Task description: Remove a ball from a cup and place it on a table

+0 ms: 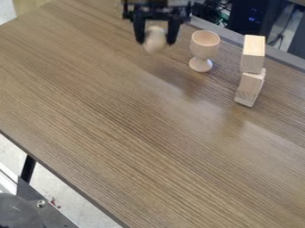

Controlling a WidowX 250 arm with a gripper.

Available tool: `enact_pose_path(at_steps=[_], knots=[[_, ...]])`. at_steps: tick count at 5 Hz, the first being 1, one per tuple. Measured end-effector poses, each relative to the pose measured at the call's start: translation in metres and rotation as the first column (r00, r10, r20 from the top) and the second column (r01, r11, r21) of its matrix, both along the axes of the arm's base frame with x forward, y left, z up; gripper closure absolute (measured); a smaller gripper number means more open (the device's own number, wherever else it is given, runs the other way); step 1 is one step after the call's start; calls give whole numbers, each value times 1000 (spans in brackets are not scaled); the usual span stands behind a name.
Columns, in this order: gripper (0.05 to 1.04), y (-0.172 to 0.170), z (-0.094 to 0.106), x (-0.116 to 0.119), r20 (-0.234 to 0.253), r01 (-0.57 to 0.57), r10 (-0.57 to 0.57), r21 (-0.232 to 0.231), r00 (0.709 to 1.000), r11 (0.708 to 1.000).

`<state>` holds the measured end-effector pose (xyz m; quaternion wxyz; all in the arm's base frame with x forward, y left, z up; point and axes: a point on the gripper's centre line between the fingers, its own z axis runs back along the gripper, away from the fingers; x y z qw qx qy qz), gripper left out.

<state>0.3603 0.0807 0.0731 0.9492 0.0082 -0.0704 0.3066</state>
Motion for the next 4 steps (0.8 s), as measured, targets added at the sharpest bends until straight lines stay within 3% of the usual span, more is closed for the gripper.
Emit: enact_pose_path(at_steps=[1, 2, 3, 4], knots=[[350, 7, -19, -8, 8, -30, 29, 19, 1000, 999], [350, 11, -21, -9, 21, -49, 48, 12, 999, 999], [316, 13, -28, -11, 1, -65, 65, -18, 998, 998], [86, 13, -27, -11, 4, -67, 68, -28, 998, 997]])
